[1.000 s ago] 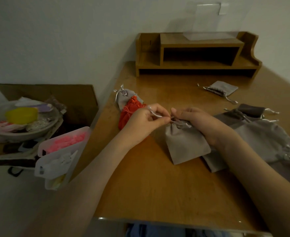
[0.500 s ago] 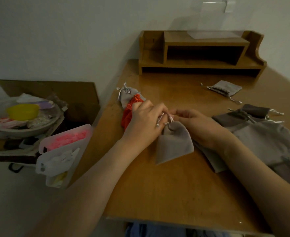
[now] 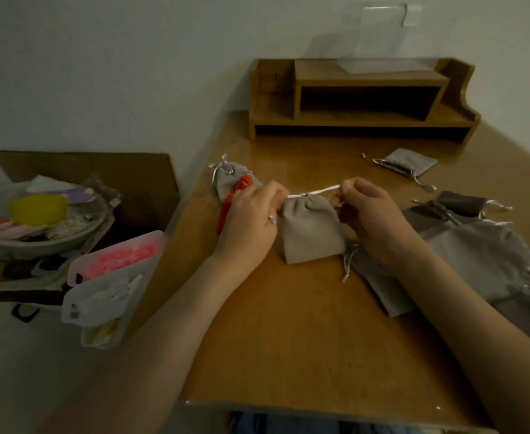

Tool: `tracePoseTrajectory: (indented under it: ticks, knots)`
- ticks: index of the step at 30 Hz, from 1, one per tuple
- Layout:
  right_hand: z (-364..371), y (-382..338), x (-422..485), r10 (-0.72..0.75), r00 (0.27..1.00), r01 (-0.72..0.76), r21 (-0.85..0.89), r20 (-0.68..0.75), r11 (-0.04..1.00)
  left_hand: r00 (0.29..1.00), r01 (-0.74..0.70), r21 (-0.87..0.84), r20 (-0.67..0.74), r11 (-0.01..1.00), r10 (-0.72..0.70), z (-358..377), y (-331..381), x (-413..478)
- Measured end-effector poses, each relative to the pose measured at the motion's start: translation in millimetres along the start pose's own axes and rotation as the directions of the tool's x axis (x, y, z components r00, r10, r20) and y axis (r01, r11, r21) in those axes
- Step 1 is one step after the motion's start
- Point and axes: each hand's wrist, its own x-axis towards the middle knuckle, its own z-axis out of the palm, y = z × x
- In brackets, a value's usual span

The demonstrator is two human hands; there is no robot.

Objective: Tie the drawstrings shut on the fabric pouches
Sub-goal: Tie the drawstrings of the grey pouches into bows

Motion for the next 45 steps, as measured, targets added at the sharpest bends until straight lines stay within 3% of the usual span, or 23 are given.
tracePoseTrajectory:
  ticks: [4,7,10,13,15,16,18,20,25,28,32,39,45]
  knots:
    - [-1.7,2.3,2.2,-0.015,0.997,0.01,-0.063,-0.077,0.998,0.995,0.095,-0.034,-0.04,0.995,-0.096,0.2,0.4,2.4]
    - [-1.4,2.3,3.8,-0.088,0.992,0.077,-0.124,-0.093,0.989,0.994,0.09,-0.091,-0.055,0.992,-0.095,1.3,-0.8,-0.4]
    - [-3.8,0.7,3.2,-0.197,0.976,0.178,-0.179,-0.09,0.968,0.98,0.183,-0.296,-0.019,0.937,-0.197,0.2,3.4,0.3]
    - [-5.4,1.8,2.3,-0.242,0.969,0.229,-0.185,-0.053,0.956,0.926,0.338,-0.612,0.083,0.715,-0.367,-2.3,3.9,6.5]
    - [-4.3,2.5,2.8,-0.233,0.972,0.222,-0.207,-0.032,0.953,0.911,0.362,-0.789,0.188,0.497,-0.366,-3.8,2.6,9.4]
    - [-3.4,2.8,3.7,-0.231,0.973,0.22,-0.224,-0.024,0.949,0.912,0.366,-0.822,0.225,0.435,-0.342,-3.9,2.9,9.3]
    - [-2.0,2.3,5.2,-0.234,0.972,0.225,-0.311,0.009,0.923,0.915,0.38,-0.805,0.258,0.455,-0.309,-2.6,5.5,7.9]
    - [-0.4,1.0,4.2,-0.229,0.968,0.25,-0.379,0.101,0.891,0.912,0.399,-0.742,0.259,0.538,-0.319,-0.5,8.0,6.5]
    - [8.6,-3.5,-7.9,-0.258,0.913,0.358,-0.314,0.317,0.879,0.927,0.375,-0.641,0.264,0.67,-0.266,-0.4,10.3,2.3]
    - [12.6,-0.8,-9.1,-0.301,0.89,0.435,-0.437,0.342,0.787,0.949,0.313,-0.596,0.221,0.74,-0.224,-3.0,15.5,-0.3]
    - [11.6,-0.4,-8.9,-0.261,0.887,0.432,-0.486,0.381,0.76,0.944,0.316,-0.688,0.161,0.653,-0.286,-7.2,15.4,1.9]
    - [11.0,-3.9,-13.3,-0.289,0.899,0.379,-0.255,0.328,0.889,0.944,0.313,-0.753,0.179,0.579,-0.277,-3.2,12.9,1.2]
    - [11.8,-4.7,-14.1,-0.155,0.935,0.154,0.027,0.319,0.988,0.935,0.35,-0.674,0.211,0.651,-0.285,2.0,10.2,0.2]
